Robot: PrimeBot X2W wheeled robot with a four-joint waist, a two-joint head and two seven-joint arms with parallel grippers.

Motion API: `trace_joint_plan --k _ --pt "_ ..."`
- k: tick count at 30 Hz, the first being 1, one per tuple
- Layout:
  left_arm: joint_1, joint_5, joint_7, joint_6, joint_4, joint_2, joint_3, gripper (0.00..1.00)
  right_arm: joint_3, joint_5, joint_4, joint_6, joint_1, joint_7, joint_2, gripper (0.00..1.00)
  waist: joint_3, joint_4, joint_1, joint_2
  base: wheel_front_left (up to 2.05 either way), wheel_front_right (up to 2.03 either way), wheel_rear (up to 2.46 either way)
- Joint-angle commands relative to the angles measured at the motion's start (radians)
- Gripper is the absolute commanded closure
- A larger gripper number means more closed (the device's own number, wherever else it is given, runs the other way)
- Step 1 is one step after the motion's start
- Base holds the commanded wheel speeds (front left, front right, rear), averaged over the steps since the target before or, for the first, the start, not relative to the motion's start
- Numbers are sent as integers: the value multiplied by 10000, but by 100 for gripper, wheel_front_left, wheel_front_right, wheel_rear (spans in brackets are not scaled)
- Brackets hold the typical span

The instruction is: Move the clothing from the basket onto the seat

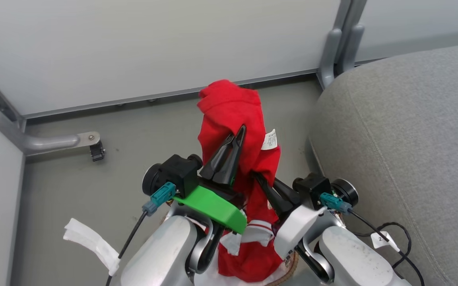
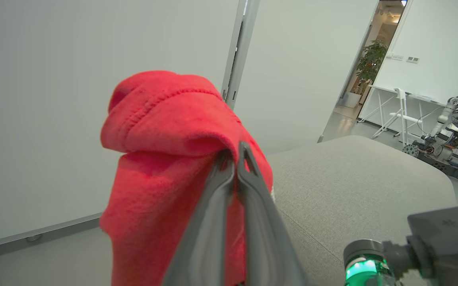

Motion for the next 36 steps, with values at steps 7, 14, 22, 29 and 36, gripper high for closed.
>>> trace_joint_plan --k 7,14,22,29,36 --pt "215 645 5 -6 533 22 452 0 -275 70 -824 -10 608 -21 -228 100 199 -1590 0 0 0 0 0" --pt "468 1293 3 -237 1001 26 996 0 -608 197 -1580 -10 901 -21 -364 100 417 -3418 0 0 0 0 0" --pt "692 1896 5 -488 1229 32 1452 0 -863 305 -1986 -10 938 -21 -562 100 712 -4968 0 0 0 0 0" --pt "384 2152 3 -665 1572 42 1464 0 -1348 -2 -2288 -10 187 -21 -1109 100 1317 -5138 0 0 0 0 0" --pt "259 2608 3 -709 1764 39 1738 0 -2222 -108 -2449 -12 -1746 -22 -2021 100 2076 -4933 0 0 0 0 0"
